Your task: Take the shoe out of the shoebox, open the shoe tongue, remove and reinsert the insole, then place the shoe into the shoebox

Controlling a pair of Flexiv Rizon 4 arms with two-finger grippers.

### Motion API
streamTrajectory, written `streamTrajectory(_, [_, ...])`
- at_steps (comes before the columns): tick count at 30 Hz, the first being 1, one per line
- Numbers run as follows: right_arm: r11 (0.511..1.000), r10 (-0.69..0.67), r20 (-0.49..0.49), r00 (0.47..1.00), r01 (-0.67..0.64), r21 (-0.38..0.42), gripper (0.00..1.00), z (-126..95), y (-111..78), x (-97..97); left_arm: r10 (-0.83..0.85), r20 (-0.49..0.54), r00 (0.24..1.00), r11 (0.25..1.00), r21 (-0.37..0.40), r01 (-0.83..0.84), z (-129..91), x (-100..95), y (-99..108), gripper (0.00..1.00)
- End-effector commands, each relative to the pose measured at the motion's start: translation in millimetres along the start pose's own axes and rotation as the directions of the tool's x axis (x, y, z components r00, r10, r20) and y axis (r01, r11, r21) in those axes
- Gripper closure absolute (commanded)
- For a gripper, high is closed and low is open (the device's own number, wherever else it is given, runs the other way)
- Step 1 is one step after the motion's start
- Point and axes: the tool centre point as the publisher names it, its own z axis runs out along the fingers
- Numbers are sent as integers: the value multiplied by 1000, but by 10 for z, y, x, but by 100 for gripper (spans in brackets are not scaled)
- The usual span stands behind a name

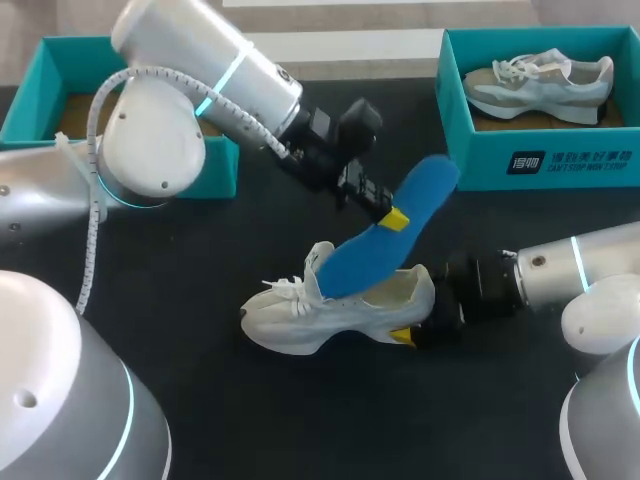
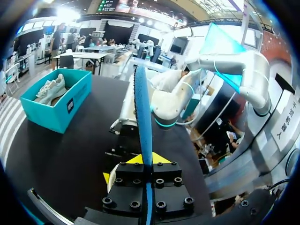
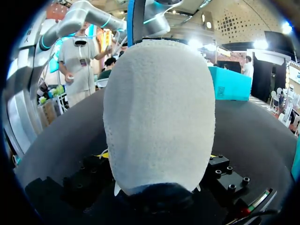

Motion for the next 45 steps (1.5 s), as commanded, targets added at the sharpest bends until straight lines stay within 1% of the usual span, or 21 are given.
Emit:
streamTrajectory(1, [1000, 1, 1, 1000, -1, 6, 100, 44, -15, -7, -74, 21, 997, 995, 69, 72, -100, 192, -149, 100])
streamTrajectory(2, [1000, 1, 1, 1000, -1, 6, 100, 44, -15, -7, -113, 31, 993, 991, 78, 110, -128, 235, -208, 100])
streamTrajectory(5, [1000, 1, 1, 1000, -1, 6, 100, 44, -15, -7, -204, 3, 979, 970, 138, 201, -201, 365, -378, 100])
streamTrajectory(6, [1000, 1, 1, 1000, -1, 6, 100, 44, -15, -7, -227, -13, 974, 960, 162, 227, -227, 402, -432, 100])
streamTrajectory(9, [1000, 1, 1, 1000, -1, 6, 100, 44, -15, -7, -285, -80, 955, 935, 198, 295, -288, 493, -564, 100])
streamTrajectory(11, [1000, 1, 1, 1000, -1, 6, 100, 44, -15, -7, -320, -109, 941, 920, 201, 337, -312, 494, -628, 100])
streamTrajectory(12, [1000, 1, 1, 1000, -1, 6, 100, 44, -15, -7, -333, -108, 937, 916, 201, 348, -326, 498, -656, 100])
streamTrajectory(14, [1000, 1, 1, 1000, -1, 6, 100, 44, -15, -7, -355, -135, 925, 901, 213, 377, -360, 543, -723, 100])
streamTrajectory(17, [1000, 1, 1, 1000, -1, 6, 100, 44, -15, -7, -360, -198, 911, 886, 234, 401, -412, 662, -805, 100])
streamTrajectory(30, [1000, 1, 1, 1000, -1, 6, 100, 44, -15, -7, -360, -198, 911, 886, 234, 401, -412, 662, -805, 100])
streamTrajectory(33, [1000, 1, 1, 1000, -1, 6, 100, 44, -15, -7, -382, -199, 902, 867, 260, 424, -363, 727, -743, 100])
streamTrajectory(34, [1000, 1, 1, 1000, -1, 6, 100, 44, -15, -7, -375, -202, 905, 864, 279, 420, -353, 740, -738, 100])
streamTrajectory(35, [1000, 1, 1, 1000, -1, 6, 100, 44, -15, -7, -381, -210, 901, 861, 275, 428, -346, 740, -735, 100])
streamTrajectory(41, [1000, 1, 1, 1000, -1, 6, 100, 44, -15, -7, -351, -250, 902, 874, 258, 411, -276, 647, -767, 100])
streamTrajectory(45, [1000, 1, 1, 1000, -1, 6, 100, 44, -15, -7, -293, -292, 911, 868, 318, 381, -249, 616, -798, 100])
